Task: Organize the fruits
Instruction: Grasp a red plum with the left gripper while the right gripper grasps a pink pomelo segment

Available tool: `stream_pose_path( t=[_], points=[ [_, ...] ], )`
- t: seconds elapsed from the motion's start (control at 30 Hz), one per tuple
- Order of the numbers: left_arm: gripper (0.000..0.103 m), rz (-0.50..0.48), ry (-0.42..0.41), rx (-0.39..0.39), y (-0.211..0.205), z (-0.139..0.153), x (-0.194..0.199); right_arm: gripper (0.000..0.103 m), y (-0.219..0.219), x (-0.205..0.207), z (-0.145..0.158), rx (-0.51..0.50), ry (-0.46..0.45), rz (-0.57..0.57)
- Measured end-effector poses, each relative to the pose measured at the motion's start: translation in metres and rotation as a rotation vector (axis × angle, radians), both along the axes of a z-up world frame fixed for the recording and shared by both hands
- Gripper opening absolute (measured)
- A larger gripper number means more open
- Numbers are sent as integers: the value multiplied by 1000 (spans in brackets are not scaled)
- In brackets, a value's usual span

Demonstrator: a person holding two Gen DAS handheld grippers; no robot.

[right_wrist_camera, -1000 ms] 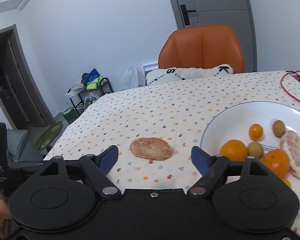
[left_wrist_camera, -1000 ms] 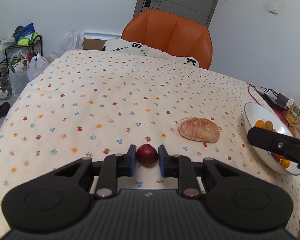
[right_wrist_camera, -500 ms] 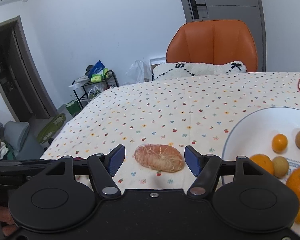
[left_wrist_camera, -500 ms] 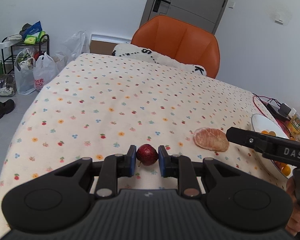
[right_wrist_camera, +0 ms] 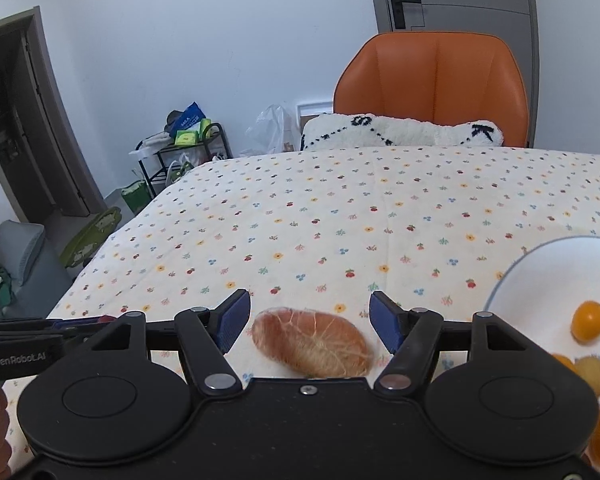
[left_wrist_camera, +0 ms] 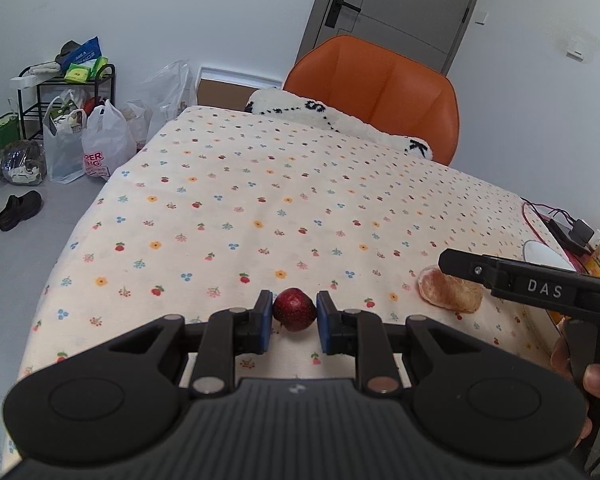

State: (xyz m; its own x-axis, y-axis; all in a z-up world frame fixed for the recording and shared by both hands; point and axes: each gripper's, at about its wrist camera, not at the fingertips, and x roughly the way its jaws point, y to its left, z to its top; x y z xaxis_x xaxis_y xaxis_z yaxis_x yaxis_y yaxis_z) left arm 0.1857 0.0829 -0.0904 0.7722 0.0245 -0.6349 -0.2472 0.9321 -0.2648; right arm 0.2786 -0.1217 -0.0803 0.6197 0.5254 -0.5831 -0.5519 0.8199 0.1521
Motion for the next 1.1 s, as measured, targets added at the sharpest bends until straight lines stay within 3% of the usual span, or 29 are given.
stream_pose_path(
  t=[0.37,0.67,0.97,1.1],
  points=[
    [21,4,-3,-8,4,1,2,67,8,-6,-7,-59,25,47],
    [21,-3,-7,-18,0,0,2,64,2,-31,-2,-31,67,108],
    [21,-8,-6,-25,-1,-1,1,63,10,-30,-1,-75,19,75],
    [21,-3,-8,-28,2,0,1,52,14,-24,-7,-89,34,68]
  ],
)
